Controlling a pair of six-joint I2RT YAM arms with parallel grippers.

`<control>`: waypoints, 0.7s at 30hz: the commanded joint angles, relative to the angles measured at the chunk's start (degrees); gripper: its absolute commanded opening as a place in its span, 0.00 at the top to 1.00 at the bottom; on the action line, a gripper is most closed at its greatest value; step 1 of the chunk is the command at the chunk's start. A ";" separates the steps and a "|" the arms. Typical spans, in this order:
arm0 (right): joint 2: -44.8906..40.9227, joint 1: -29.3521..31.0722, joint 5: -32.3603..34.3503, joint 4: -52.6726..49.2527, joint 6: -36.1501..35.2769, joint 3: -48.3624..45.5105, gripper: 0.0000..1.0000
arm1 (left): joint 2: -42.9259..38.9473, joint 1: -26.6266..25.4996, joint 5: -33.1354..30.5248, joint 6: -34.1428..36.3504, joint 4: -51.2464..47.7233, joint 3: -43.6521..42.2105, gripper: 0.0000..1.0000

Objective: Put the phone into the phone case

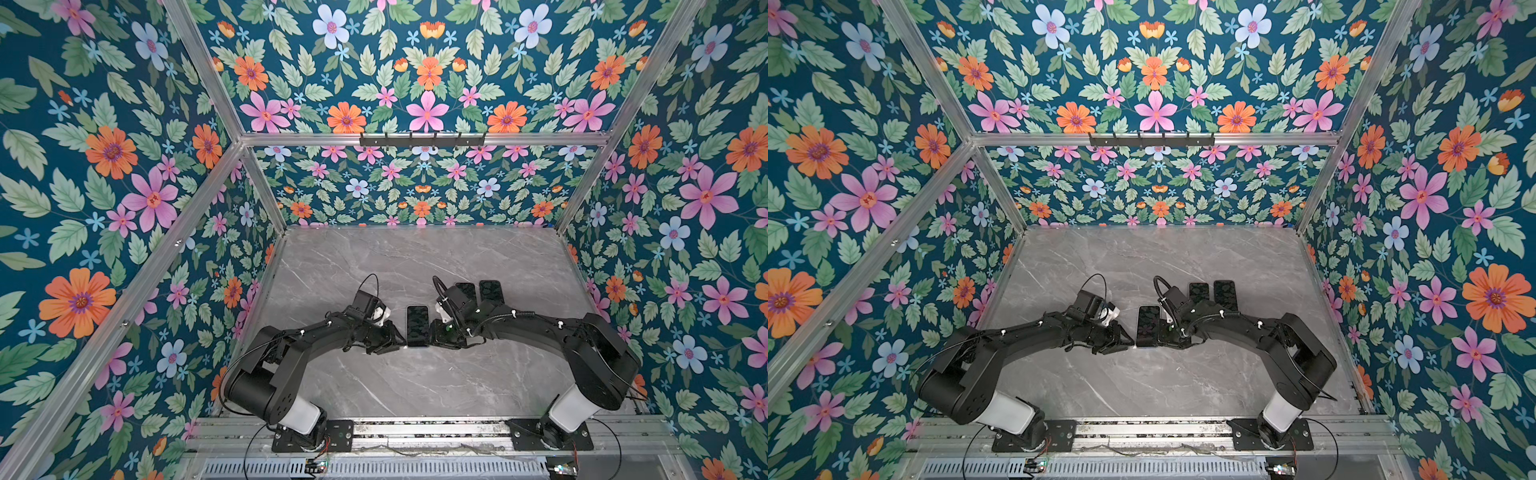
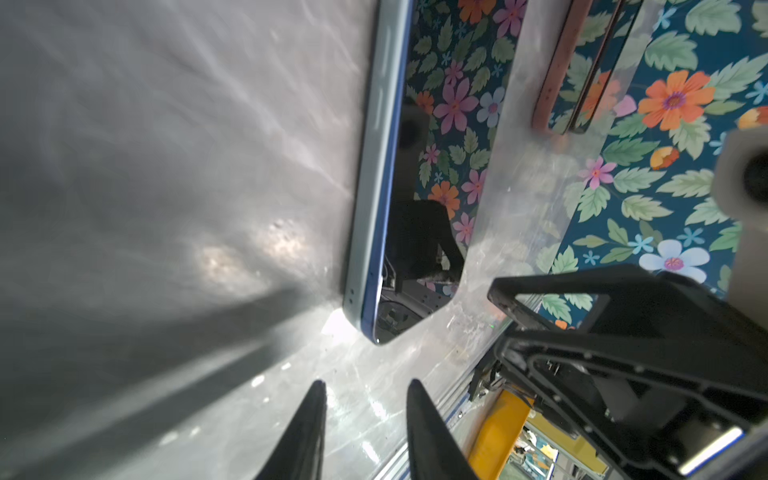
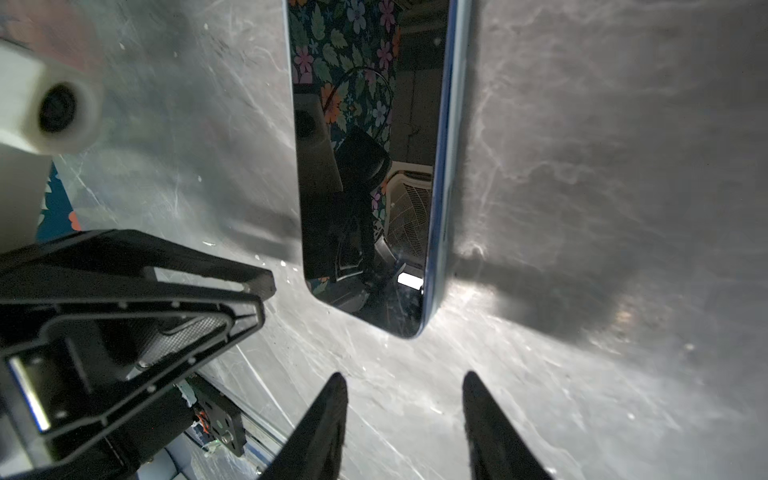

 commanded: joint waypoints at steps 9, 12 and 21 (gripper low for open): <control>2.36 0.24 -0.82 5.68 1.59 -0.15 0.58 | 3.40 -2.87 -4.66 1.94 -3.76 4.58 0.70; 2.98 0.24 -1.17 5.99 1.51 -0.15 0.58 | 4.37 -2.92 -5.34 2.25 -4.23 5.02 0.71; 4.83 0.24 -2.49 6.74 1.09 0.21 0.62 | 6.20 -2.98 -6.62 3.35 -5.26 6.09 0.79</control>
